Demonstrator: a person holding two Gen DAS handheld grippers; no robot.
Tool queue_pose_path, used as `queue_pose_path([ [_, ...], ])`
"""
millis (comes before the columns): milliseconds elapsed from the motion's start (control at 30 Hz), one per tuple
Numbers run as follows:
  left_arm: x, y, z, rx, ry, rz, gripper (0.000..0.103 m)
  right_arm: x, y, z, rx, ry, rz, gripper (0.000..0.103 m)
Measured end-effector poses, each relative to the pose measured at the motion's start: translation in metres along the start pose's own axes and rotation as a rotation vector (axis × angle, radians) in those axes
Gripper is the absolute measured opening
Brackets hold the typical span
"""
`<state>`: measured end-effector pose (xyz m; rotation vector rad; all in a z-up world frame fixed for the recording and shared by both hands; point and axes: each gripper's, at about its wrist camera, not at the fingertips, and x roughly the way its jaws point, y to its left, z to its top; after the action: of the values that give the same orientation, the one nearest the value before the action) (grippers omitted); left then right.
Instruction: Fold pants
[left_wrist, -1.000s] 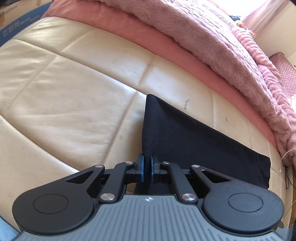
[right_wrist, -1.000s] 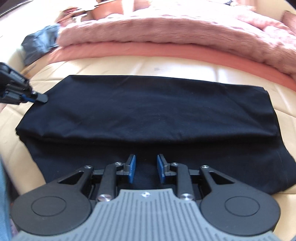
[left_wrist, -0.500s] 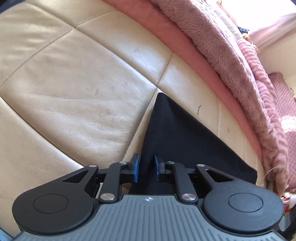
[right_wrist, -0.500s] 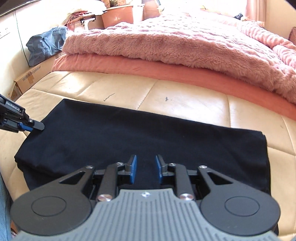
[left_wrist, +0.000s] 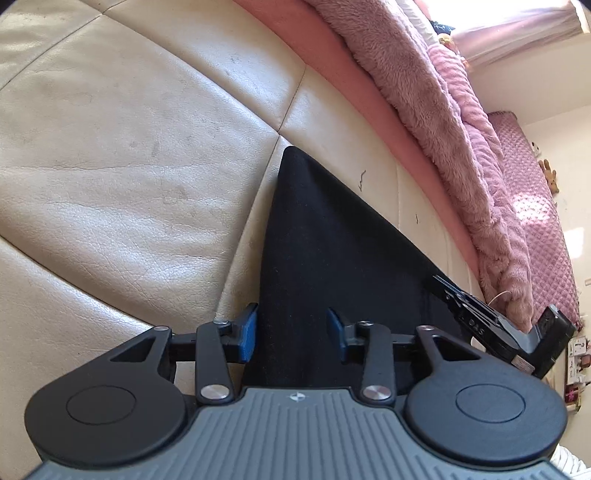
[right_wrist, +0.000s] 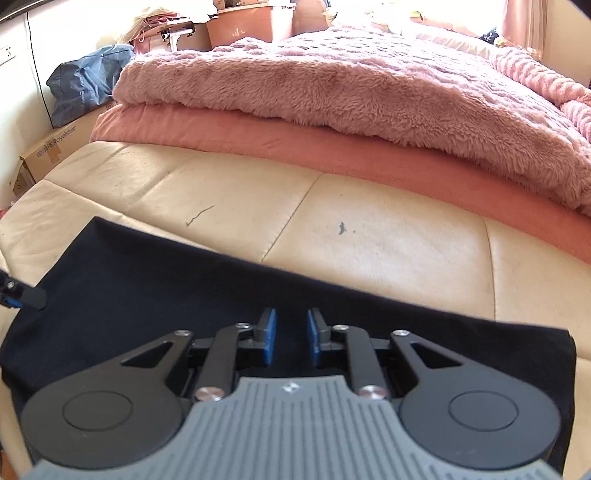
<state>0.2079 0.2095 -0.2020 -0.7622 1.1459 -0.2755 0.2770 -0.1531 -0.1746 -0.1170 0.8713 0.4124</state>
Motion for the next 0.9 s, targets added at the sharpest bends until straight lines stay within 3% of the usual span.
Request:
queue_pose_path([
  [67, 0.0, -0.001, 0.0, 0.001, -0.007, 0.02, 0.024, 0.011, 0.0, 0.006, 0.003, 0.004, -0.001, 0.002],
  [133, -0.001, 0.0, -0.001, -0.005, -0.017, 0.025, 0.015, 0.02, 0.0, 0.013, -0.005, 0.004, -0.004, 0.0],
  [233, -0.003, 0.002, -0.001, -0.025, -0.04, 0.024, 0.011, 0.034, 0.001, 0.02, -0.009, 0.019, -0.01, 0.0],
  [367, -0.001, -0.002, -0.003, -0.026, -0.055, 0.054, 0.011, 0.035, 0.002, 0.023, -0.021, 0.019, -0.022, 0.0],
  [500, -0.002, -0.007, -0.002, -0.01, -0.053, 0.084, 0.012, 0.008, 0.005, 0.015, -0.014, 0.001, 0.0, 0.0],
  [633, -0.004, -0.022, -0.002, 0.015, -0.06, 0.192, 0.022, -0.023, 0.014, -0.014, 0.001, 0.022, 0.026, 0.0],
  [767, -0.02, -0.057, -0.008, 0.123, -0.163, 0.315, 0.024, -0.051, 0.016, -0.047, 0.038, 0.029, 0.031, 0.0],
  [900, -0.024, -0.096, -0.016, 0.218, -0.198, 0.292, 0.024, -0.082, 0.0, -0.067, 0.091, 0.022, 0.027, 0.002],
])
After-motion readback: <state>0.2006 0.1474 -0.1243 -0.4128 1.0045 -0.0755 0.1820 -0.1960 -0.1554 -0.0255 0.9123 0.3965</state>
